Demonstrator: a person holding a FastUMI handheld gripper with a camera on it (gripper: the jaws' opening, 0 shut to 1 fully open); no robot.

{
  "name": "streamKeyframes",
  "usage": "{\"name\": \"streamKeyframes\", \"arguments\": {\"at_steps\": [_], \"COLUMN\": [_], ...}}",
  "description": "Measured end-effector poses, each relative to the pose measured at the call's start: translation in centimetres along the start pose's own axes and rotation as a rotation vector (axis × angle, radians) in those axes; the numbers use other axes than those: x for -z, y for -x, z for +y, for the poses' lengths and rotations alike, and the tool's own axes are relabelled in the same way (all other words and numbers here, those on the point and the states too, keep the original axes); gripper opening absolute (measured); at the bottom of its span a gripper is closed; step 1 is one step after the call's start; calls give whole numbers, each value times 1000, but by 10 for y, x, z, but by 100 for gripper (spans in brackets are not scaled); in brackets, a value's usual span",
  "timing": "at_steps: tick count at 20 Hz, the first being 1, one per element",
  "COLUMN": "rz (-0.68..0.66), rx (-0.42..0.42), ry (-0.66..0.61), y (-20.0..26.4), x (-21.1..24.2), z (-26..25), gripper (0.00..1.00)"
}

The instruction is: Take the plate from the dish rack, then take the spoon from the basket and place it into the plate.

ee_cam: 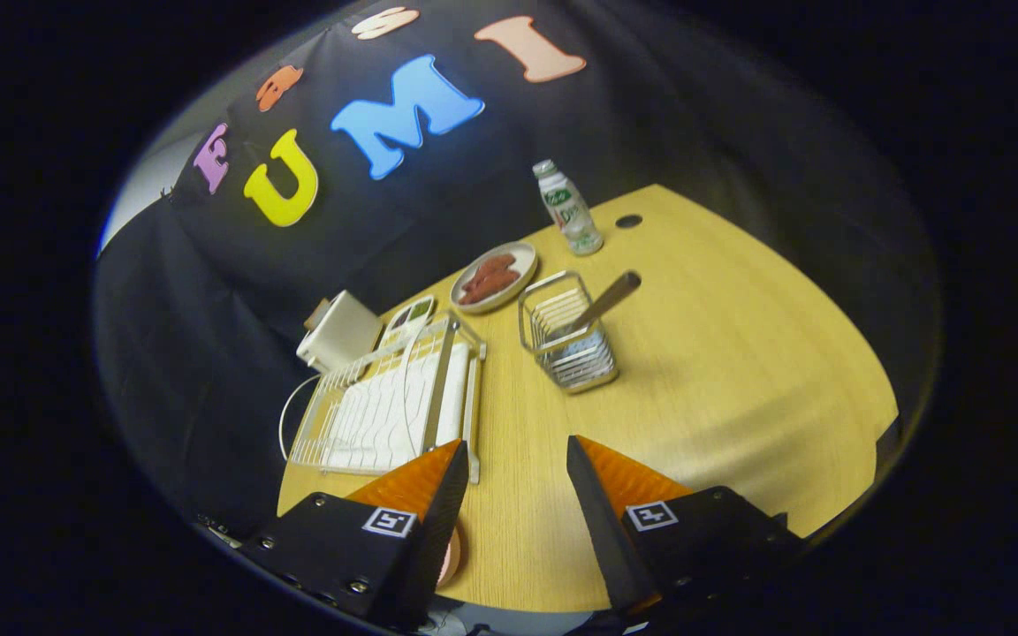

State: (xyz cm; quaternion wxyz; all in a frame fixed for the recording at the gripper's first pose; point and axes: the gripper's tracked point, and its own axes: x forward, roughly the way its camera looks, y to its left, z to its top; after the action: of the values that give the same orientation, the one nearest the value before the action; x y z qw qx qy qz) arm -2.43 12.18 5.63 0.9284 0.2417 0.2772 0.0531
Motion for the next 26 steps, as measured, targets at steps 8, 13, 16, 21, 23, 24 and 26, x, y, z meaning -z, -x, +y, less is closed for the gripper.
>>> {"name": "streamKeyframes", "arguments": {"at_steps": [8,13,16,21,23,24,26], "rz": [-187,-199,-199,-189,-186,-183,-178], "rx": [129,151,183,164,163,158,163], "ry": [-263,-377,-396,-424,-369,-338,-277], "y": [-43,-74,-85,-104,-101,-102,-102], "x": [-53,-59,-60,-72,-76,-80,-88], "z": [-33,-50,-57,-62,-56,-53,-48], "gripper": [60,48,48,12,6,6,6]}}
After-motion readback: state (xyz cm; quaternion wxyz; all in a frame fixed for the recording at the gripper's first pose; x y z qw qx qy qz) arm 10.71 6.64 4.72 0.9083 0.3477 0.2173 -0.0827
